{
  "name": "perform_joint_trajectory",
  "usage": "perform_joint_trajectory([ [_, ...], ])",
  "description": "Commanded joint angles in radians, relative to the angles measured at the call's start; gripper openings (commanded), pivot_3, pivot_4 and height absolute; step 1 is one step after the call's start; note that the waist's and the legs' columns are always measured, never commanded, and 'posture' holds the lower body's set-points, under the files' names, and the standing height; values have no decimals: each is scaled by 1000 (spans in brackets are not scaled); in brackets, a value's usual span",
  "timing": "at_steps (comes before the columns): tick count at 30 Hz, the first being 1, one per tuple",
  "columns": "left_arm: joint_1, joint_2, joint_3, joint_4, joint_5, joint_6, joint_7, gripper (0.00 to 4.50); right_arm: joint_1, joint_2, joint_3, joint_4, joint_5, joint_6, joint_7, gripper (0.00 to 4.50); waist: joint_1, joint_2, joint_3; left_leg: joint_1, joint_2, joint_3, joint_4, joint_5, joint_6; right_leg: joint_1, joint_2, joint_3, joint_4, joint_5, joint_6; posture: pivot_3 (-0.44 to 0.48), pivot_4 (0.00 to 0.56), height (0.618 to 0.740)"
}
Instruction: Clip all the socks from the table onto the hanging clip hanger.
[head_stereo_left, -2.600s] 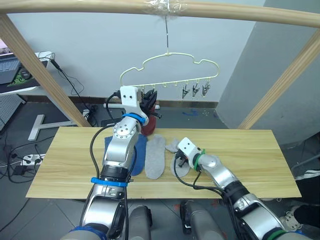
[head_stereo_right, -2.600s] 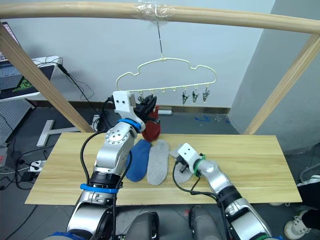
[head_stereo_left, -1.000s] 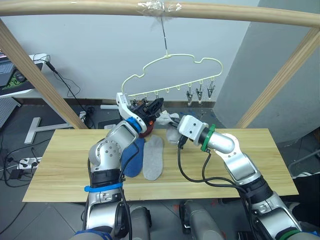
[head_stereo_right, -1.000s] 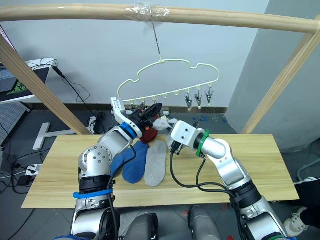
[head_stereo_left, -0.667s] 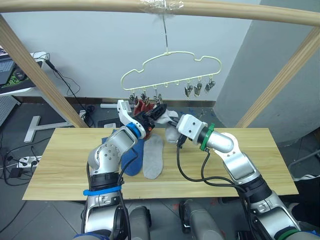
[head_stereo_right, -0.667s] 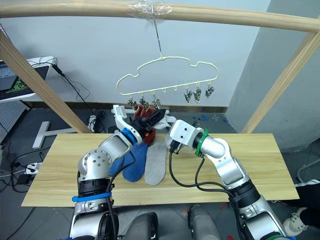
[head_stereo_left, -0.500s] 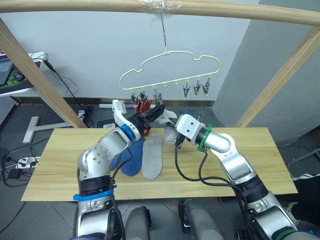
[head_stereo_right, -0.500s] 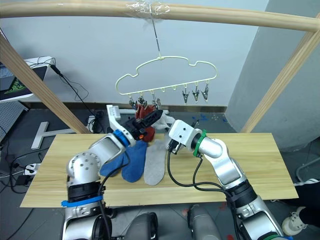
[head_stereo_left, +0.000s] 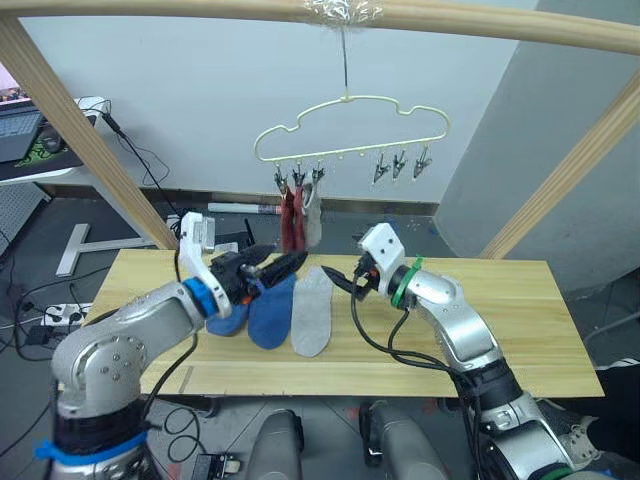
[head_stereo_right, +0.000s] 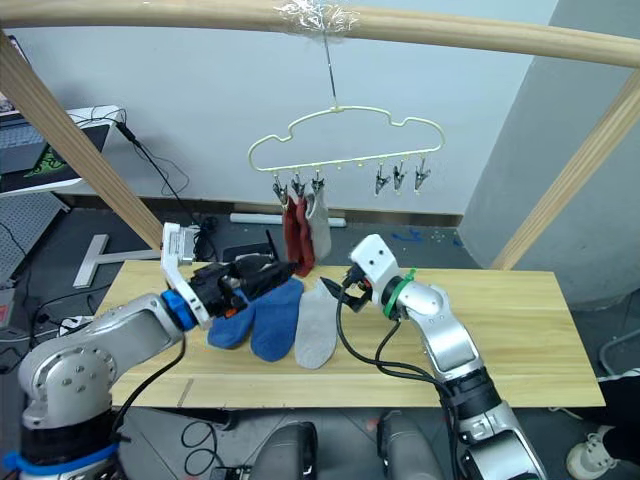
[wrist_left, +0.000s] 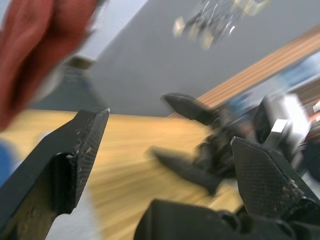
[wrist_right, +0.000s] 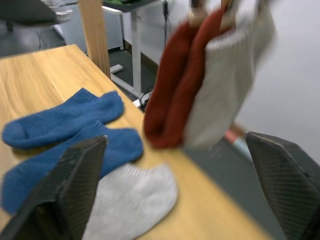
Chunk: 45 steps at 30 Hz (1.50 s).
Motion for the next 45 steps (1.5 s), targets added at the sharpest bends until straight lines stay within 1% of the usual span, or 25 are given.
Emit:
perform_joint_trajectory([
  [1,51,54,-54,-82,180,-191,-85,4500,-21,19,-92,-197,63,118,-81,4447,3,2,2,-1,0,0,0,0,0,-1,-1,0,0,-1,-1,68,252,740],
  [2,61,61,-64,-86,210,-225,-102,4500,-26,24,-100,-226,74,144,-94,4447,5,2,2,-2,0,0,-1,0,0,-2,-1,0,0,-3,-5,68,252,740],
  [4,67,55,-67,-79,238,-267,-114,4500,-37,60,-136,-267,100,185,-148,4094,7,3,2,-2,0,0,-1,0,0,-3,-1,0,0,-4,-6,68,252,740],
  [6,65,43,-66,-70,253,-302,-128,4500,-47,66,-142,-269,94,205,-180,3532,6,3,2,-2,0,0,-2,0,0,-4,0,0,1,-4,-6,63,251,740],
  [7,59,46,-70,-62,274,-334,-147,4500,-68,70,-141,-252,72,186,-208,3176,6,3,2,-1,0,0,-3,0,0,-4,0,0,1,-4,-6,63,251,740],
  [10,19,56,-90,-32,334,-405,-187,4500,-136,92,-153,-192,40,136,-280,3176,6,3,3,-2,-1,2,-5,0,0,-5,0,-1,0,-3,-5,55,245,740],
  [13,-18,49,-106,-19,359,-430,-204,4500,-177,107,-166,-140,46,109,-313,3176,6,3,3,-4,-1,3,-6,0,0,-7,3,-1,0,-2,-4,56,243,740],
  [16,-32,44,-121,-25,375,-443,-214,4500,-203,115,-168,-93,48,81,-328,2529,1,3,2,-6,-1,3,-8,0,0,-9,4,-1,0,-3,-3,59,239,740],
  [19,-38,39,-129,-30,380,-443,-214,4500,-223,114,-167,-58,49,62,-335,1513,0,3,2,-8,-1,2,-8,0,0,-10,3,-1,0,-3,-3,65,235,740],
  [26,-54,24,-122,-53,374,-428,-190,4500,-293,129,-221,69,57,42,-405,1513,-1,3,2,-9,-1,1,-7,0,0,-10,3,-2,1,-3,-2,76,233,740],
  [37,-104,14,-143,-49,375,-426,-190,4500,-405,140,-227,219,66,-55,-398,1513,-2,3,2,-9,-1,0,-7,0,0,-10,4,-3,1,-3,-2,75,237,740],
  [45,-139,0,-155,-49,372,-416,-185,4500,-455,142,-230,281,73,-87,-405,1513,-1,3,2,-9,-1,0,-7,0,0,-10,4,-3,1,-3,-3,72,240,740],
])
